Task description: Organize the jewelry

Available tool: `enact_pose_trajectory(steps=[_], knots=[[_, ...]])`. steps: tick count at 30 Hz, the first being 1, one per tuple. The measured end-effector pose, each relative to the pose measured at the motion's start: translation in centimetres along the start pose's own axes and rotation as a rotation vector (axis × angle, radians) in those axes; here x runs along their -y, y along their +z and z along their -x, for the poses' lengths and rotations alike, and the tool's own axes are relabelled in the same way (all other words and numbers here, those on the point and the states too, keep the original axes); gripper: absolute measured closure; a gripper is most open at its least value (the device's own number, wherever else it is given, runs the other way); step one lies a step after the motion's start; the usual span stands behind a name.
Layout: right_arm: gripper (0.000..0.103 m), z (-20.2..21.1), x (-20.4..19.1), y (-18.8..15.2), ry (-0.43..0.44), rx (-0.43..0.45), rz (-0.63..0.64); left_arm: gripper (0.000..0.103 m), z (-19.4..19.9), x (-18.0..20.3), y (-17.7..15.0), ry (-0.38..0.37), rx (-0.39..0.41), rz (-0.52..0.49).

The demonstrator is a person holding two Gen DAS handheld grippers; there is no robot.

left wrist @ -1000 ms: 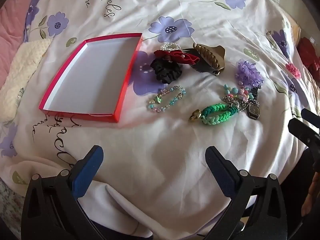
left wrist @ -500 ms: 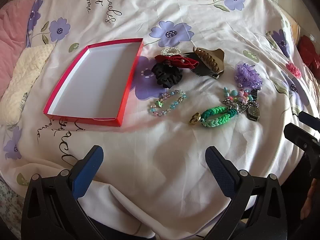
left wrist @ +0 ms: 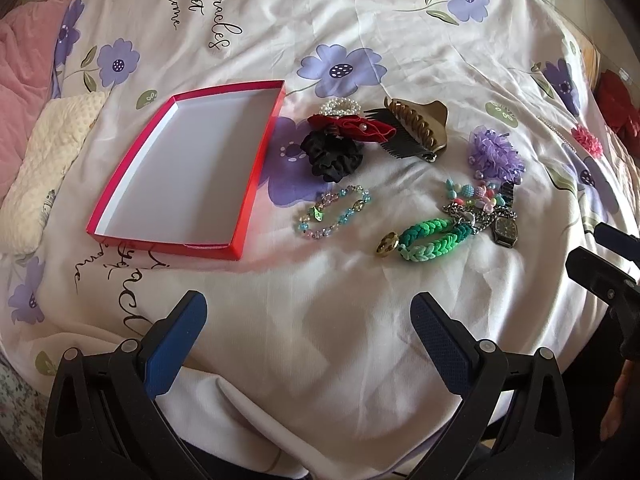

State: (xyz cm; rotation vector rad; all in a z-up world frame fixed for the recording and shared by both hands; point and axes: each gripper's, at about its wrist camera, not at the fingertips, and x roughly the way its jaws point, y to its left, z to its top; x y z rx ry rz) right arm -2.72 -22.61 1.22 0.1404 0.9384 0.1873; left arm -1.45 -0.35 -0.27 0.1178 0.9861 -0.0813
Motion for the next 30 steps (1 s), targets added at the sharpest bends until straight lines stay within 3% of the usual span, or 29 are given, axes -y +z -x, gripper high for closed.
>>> enact_pose_trajectory(steps=[30], knots=[[0.002, -0.4, 0.8, 1.5, 0.042, 0.013, -0.025, 0.001, -1.2, 0.5, 2.0, -0.016, -0.011, -0.002]])
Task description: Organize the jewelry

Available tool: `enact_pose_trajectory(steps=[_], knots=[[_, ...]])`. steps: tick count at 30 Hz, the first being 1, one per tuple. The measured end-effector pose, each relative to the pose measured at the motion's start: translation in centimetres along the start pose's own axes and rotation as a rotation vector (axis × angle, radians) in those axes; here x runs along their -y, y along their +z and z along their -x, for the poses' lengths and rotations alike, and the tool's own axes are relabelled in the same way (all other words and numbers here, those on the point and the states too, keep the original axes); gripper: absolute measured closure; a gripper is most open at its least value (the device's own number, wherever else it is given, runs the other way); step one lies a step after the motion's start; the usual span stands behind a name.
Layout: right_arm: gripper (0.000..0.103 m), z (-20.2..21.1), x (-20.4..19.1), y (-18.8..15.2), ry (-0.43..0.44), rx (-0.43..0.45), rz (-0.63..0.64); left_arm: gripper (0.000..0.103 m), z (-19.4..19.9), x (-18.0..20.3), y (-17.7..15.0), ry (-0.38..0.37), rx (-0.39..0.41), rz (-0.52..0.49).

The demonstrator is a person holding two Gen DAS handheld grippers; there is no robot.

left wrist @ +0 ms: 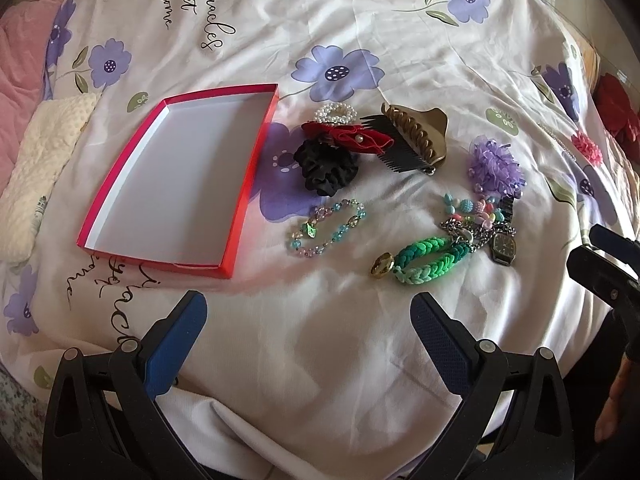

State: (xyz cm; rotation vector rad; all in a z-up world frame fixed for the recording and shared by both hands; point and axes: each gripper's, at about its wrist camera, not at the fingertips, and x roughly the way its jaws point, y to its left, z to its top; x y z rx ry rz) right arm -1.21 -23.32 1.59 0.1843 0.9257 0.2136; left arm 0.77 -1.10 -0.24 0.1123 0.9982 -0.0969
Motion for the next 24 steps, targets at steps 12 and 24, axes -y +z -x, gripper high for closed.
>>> enact_pose_trajectory(steps=[12, 24], knots=[[0.002, -0.3, 0.5, 0.7, 0.012, 0.000, -0.017, 0.001, 0.0, -0.2, 0.5, 0.002, -0.006, 0.006], [0.003, -1.6, 1.9, 1.3, 0.006, -0.001, -0.034, 0.001, -1.2, -0.1, 1.5, -0.058, -0.034, 0.013]])
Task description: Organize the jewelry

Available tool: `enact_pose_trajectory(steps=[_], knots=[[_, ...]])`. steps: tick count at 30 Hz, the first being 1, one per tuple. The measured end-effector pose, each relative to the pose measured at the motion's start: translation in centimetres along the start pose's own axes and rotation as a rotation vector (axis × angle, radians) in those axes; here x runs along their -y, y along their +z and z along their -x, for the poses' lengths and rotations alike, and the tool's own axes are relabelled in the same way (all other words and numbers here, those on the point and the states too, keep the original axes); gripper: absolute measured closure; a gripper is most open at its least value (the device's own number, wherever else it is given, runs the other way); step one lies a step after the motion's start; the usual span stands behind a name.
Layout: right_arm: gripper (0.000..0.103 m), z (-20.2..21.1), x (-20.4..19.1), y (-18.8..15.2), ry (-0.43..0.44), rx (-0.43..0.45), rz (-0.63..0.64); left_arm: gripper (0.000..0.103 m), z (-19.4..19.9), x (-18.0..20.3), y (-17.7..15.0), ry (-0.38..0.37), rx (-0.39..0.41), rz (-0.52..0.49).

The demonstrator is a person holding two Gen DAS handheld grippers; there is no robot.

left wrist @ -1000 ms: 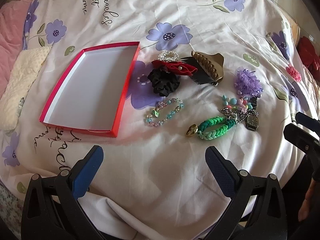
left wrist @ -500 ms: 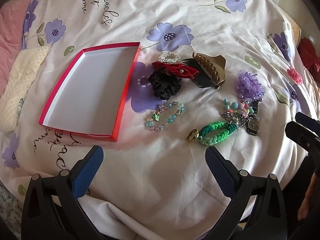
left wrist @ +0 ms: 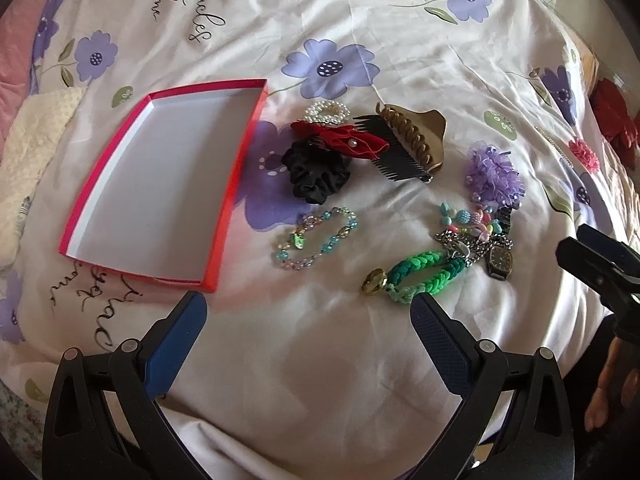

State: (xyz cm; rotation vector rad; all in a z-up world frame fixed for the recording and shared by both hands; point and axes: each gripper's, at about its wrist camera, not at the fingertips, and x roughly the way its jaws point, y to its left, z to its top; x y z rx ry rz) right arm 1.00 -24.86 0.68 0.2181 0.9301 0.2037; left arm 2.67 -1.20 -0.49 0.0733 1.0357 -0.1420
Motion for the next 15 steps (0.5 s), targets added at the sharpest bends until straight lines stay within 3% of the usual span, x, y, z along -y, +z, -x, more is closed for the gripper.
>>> enact_pose_trajectory(steps=[6, 15], knots=[[0.005, -1.3, 1.4, 0.9, -0.017, -0.005, -0.027, 0.001, -0.7, -0.2, 2.2, -0.039, 0.001, 0.032], [0.023, -2.9, 2.4, 3.1, -0.025, 0.002, -0.043, 0.002, -3.2, -1.1, 7.0, -0.098, -0.011, 0.100]])
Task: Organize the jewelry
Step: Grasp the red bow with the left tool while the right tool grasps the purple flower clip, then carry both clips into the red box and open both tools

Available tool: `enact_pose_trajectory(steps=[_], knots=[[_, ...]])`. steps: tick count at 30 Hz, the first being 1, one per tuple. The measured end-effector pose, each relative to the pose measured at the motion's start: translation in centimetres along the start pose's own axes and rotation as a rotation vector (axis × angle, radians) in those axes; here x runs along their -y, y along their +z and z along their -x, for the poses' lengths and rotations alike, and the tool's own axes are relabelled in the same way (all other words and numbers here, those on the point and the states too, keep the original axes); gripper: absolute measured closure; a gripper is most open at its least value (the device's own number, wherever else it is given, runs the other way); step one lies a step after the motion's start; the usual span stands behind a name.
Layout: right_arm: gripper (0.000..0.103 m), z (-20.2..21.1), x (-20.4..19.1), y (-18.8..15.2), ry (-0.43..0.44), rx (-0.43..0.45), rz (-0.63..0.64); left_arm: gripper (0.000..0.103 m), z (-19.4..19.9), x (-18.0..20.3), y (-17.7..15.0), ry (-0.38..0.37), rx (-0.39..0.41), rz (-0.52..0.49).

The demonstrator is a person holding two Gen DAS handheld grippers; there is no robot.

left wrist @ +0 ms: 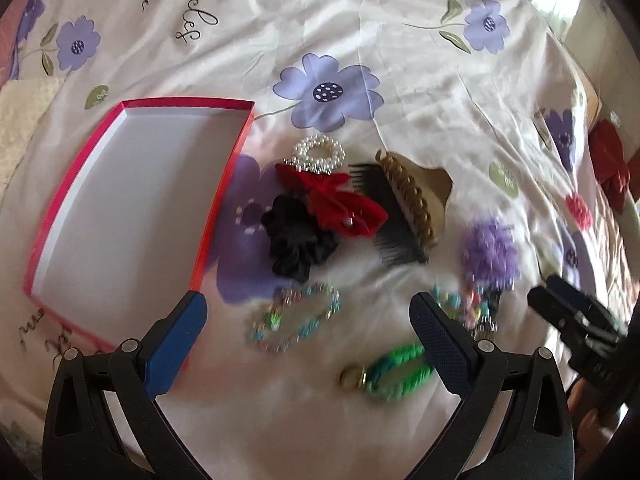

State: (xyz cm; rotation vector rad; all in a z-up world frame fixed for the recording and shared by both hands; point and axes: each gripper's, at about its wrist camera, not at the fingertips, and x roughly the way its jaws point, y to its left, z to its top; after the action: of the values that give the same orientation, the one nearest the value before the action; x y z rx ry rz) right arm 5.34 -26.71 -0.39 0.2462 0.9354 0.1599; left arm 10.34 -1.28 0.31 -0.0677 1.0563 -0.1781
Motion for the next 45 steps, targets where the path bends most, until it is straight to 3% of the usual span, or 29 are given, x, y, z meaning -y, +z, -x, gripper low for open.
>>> enact_pose_trajectory(steps=[8, 11, 14, 16, 17, 20, 23, 29, 38, 45], knots=[[0.027, -2.3, 0.4, 1.4, -0.004, -0.030, -0.005, 0.007, -3.9, 0.0, 3.8, -0.030, -0.047, 0.013], [0.030, -3.4, 0.6, 1.7, -0.005, -0.047, -0.008, 0.019, -5.6, 0.1, 4.8, -0.041, -0.076, 0.010], [0.033, -4.7, 0.8, 1.9, -0.012, -0.066, -0.011, 0.041, -7.0, 0.1, 5.2, -0.049, -0.106, 0.005], [0.041, -5.5, 1.0, 2.0, -0.020, -0.082, -0.015, 0.065, -7.9, 0.1, 5.2, -0.077, -0.137, 0.005], [0.045, -5.9, 1.2, 1.9, -0.019, -0.089, -0.020, 0.071, -8.1, 0.2, 5.2, -0.097, -0.146, 0.002], [0.070, -6.9, 1.5, 1.7, -0.036, -0.112, -0.017, 0.081, -7.7, 0.6, 4.7, -0.087, -0.119, -0.034], [0.084, -6.4, 1.5, 1.5, -0.032, -0.095, -0.020, 0.092, -6.7, 0.3, 4.5, -0.094, -0.089, -0.036], [0.088, -4.0, 0.7, 1.5, -0.024, -0.044, 0.002, 0.095, -3.4, -0.8, 3.4, -0.111, -0.018, -0.026], [0.088, -0.8, -1.4, 1.4, 0.056, 0.007, 0.005, 0.097, 2.6, -2.5, 1.4, -0.145, 0.074, -0.017], [0.088, -0.6, -5.2, 2.0, 0.116, 0.017, 0.055, 0.097, 5.5, -4.6, 1.1, -0.110, 0.142, -0.005]])
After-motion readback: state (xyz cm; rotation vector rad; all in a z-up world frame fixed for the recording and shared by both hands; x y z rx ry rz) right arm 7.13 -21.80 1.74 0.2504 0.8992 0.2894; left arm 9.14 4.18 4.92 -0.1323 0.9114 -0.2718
